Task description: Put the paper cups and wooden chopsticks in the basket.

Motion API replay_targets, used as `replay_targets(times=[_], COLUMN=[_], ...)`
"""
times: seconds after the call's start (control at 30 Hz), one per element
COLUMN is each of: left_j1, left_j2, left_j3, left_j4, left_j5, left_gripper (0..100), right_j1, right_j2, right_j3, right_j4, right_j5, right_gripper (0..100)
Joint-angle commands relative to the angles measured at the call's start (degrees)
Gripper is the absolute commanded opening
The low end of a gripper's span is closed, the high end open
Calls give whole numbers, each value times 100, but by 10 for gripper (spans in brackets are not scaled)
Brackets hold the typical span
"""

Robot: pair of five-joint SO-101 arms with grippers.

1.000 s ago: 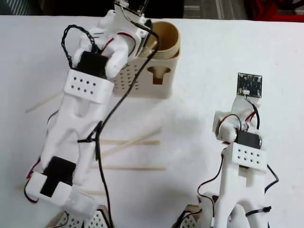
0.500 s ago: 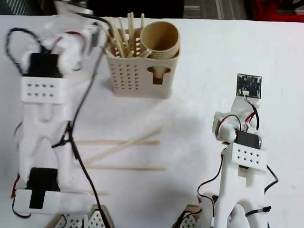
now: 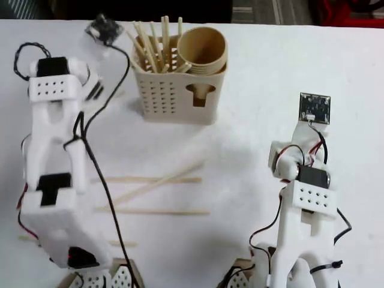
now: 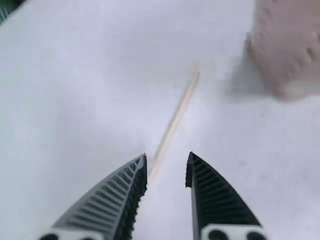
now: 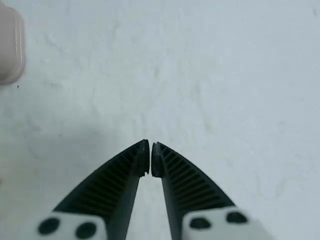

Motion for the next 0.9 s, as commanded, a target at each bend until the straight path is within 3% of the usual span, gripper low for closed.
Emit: replay_targets(times=[0.0,0.23,0.7,0.87], left_j1=[-207,-338,-321,-286], left_j2=[514,2105,4901,5508], left_j3=[-598,-1996,-5451,-6286], left_j4=[-35,79,1284,1820], left_j5=[-229,-255,-413,-923], left_gripper=[143,146,142,61], right_j1=[22,22,22,22], right_j2=[-180,-180,-180,-180], right_j3=[-26,-26,-26,-26], right_j4=[-92,-92,-92,-92], right_j5=[-26,-26,0,0], right_gripper=[25,25,25,25])
